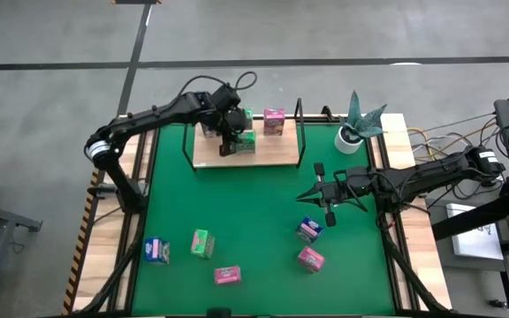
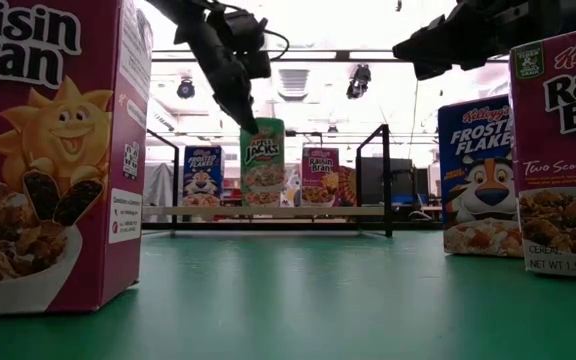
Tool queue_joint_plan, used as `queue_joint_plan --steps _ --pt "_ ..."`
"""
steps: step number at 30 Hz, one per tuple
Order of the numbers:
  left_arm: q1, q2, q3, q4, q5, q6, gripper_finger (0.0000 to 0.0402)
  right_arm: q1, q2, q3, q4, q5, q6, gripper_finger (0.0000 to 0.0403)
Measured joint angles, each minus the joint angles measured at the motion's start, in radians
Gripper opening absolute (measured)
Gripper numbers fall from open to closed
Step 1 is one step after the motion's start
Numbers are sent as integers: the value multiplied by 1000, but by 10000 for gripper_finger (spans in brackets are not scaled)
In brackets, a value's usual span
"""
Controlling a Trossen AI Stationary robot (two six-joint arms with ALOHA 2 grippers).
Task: Stack cereal on shelf
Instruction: Put the right green cereal box aligned with the other green cereal box on the shelf
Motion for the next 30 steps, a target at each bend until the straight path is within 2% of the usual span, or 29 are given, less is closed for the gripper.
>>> queue_joint_plan --steps 8,30 --pt "35 0 -2 12 -1 0 153 0 0 -2 0 0 10 12" --pt "38 0 -69 61 -2 13 153 0 0 -2 0 0 8 12"
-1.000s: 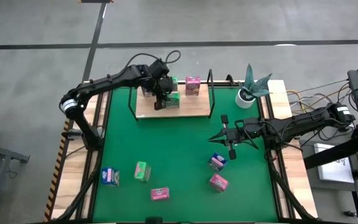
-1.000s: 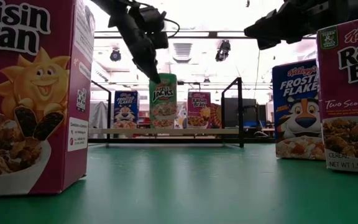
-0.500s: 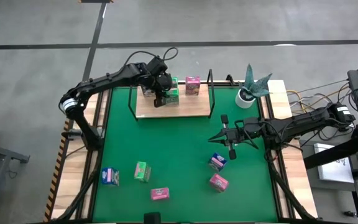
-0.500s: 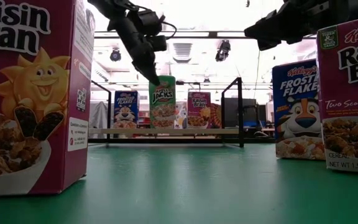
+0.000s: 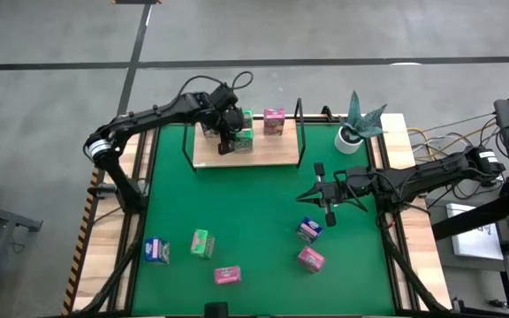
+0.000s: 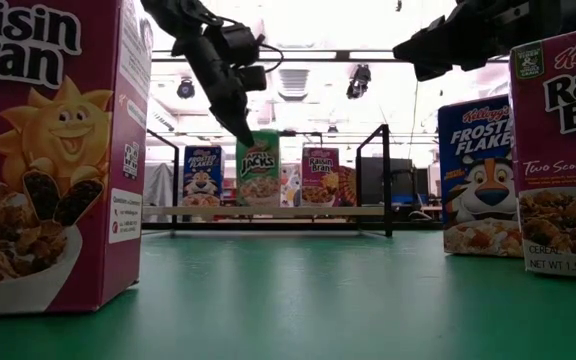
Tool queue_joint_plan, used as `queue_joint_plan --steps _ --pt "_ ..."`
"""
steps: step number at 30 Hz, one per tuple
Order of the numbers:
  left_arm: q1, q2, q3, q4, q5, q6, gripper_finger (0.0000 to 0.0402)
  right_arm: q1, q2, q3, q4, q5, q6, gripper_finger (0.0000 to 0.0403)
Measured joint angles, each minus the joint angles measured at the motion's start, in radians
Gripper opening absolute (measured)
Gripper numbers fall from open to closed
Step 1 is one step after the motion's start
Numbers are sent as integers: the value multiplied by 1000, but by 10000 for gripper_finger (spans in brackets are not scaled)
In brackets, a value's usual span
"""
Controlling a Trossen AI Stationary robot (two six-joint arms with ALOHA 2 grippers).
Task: Stack cereal on shelf
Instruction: Put the right green cereal box aligned with the other green cereal box on the shelf
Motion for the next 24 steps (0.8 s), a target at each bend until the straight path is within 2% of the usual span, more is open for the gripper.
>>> queue_joint_plan --steps 13,24 --pt "0 0 -9 23 0 8 155 0 0 0 0 1 0 12" --pt "0 0 -9 23 -18 8 201 0 0 0 0 0 0 12"
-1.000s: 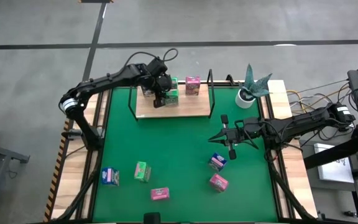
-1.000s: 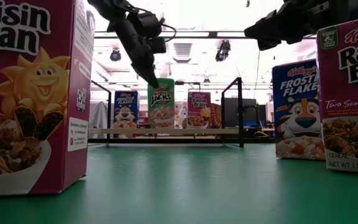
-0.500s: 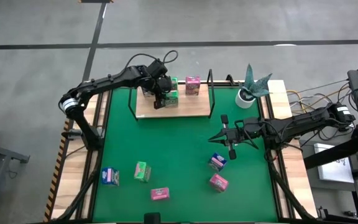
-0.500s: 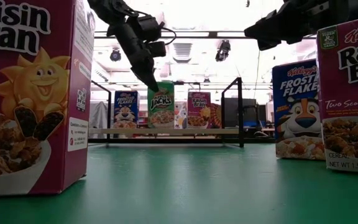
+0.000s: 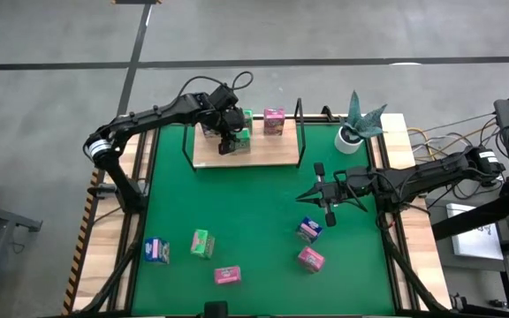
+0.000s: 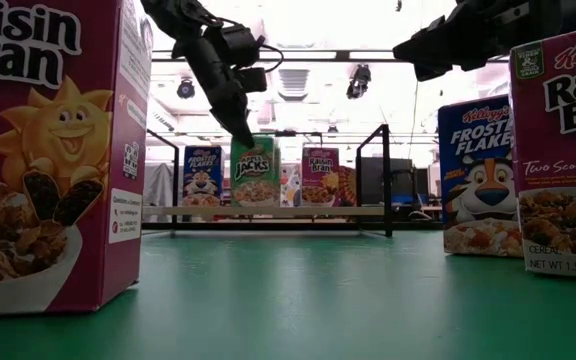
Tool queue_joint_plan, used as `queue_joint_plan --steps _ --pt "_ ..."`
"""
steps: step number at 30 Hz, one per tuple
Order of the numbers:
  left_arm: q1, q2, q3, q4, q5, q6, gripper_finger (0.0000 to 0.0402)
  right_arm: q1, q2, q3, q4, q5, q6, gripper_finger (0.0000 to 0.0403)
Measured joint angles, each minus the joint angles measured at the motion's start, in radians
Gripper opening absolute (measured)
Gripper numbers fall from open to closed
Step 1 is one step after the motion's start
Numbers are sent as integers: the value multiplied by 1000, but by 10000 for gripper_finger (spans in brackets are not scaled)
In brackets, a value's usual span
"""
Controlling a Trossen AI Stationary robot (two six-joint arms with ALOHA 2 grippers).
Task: Stack cereal on shelf
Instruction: Put the right green cereal box aligned with the other green cereal box on the shelf
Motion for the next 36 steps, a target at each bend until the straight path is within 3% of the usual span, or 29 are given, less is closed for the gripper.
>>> queue_joint_plan --steps 10,19,24,36 --pt "-11 -10 56 -58 -1 0 204 0 0 0 0 0 13 12" --pt "-52 -33 153 -284 -32 -18 195 0 0 0 0 0 15 12" --pt "-65 -38 137 -376 -178 -29 156 0 0 0 -3 0 14 12" --pt "-60 -38 80 -302 -185 -7 12 0 0 0 -8 0 8 12"
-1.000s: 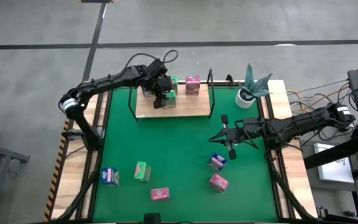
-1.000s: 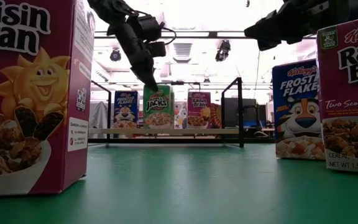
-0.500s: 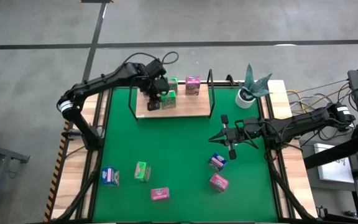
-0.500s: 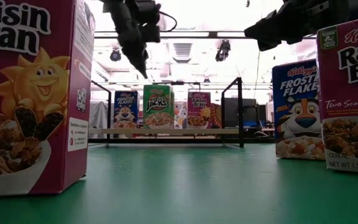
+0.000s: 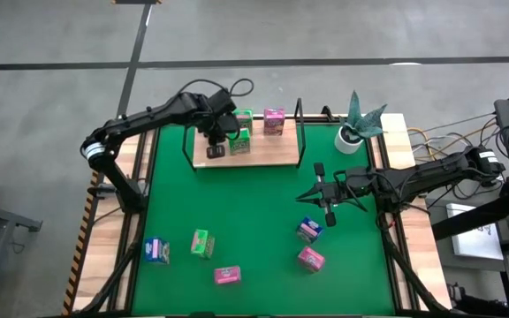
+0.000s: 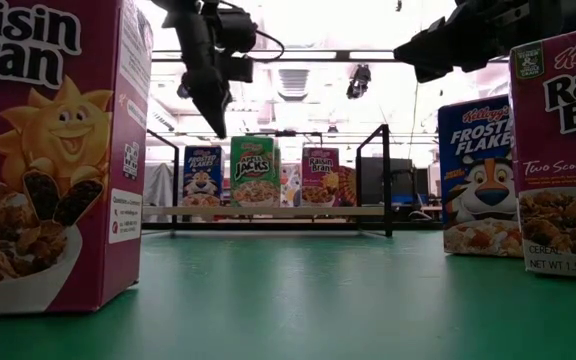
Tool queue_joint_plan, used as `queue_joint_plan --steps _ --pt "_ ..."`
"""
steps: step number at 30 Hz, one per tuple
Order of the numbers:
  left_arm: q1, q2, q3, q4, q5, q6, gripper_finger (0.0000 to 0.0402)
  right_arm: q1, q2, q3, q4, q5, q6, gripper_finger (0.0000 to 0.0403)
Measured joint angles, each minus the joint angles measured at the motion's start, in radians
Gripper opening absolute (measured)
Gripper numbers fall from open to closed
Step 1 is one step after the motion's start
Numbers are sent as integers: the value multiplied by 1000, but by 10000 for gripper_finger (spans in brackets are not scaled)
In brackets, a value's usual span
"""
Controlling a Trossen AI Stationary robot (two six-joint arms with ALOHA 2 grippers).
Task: Stack cereal on shelf
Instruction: Put the right green cereal box aligned with the other green cereal box on the shelf
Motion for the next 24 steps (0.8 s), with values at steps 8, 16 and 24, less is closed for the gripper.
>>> queue_joint_plan --steps 8,16,24 --pt "6 16 -24 45 -25 -3 2 0 0 0 0 0 0 12" --pt "8 46 -24 71 -25 1 0 0 0 0 0 0 1 12" --pt "8 48 -24 95 -25 2 0 0 0 0 0 0 0 12"
